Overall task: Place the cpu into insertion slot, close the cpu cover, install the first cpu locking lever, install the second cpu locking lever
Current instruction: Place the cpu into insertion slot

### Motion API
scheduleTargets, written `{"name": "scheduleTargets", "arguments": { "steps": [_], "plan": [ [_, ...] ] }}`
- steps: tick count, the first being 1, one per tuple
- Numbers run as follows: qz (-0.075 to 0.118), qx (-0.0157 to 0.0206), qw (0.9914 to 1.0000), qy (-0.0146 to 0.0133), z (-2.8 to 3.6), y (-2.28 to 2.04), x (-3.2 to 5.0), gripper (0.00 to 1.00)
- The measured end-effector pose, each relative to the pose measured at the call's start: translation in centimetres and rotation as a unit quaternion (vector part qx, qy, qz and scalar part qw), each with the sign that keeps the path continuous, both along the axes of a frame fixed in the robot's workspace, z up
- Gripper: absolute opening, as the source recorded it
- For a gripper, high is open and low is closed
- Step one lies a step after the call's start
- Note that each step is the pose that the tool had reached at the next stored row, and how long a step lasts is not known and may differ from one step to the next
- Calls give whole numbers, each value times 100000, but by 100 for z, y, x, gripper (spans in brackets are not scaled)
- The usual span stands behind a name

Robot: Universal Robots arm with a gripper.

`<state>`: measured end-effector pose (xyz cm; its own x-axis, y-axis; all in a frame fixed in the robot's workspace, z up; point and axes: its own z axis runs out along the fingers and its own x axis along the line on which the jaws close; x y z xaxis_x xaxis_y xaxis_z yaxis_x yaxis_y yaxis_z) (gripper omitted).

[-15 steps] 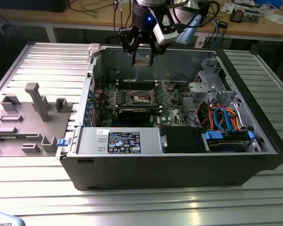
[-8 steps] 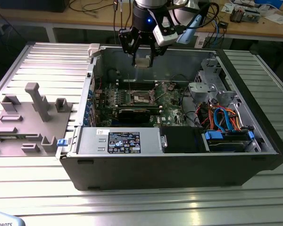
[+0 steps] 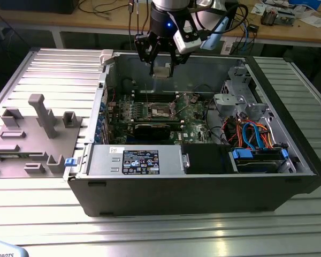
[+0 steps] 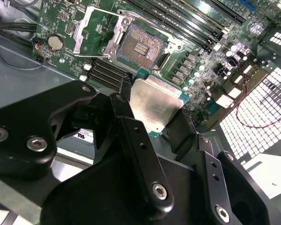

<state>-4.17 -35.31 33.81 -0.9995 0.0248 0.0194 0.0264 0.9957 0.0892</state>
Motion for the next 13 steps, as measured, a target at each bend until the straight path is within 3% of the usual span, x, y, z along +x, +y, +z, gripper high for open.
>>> {"name": "scheduleTargets", "arguments": {
  "steps": [13],
  "plan": [
    [2, 3, 100000, -2, -40, -1, 0, 55]
  ]
}}
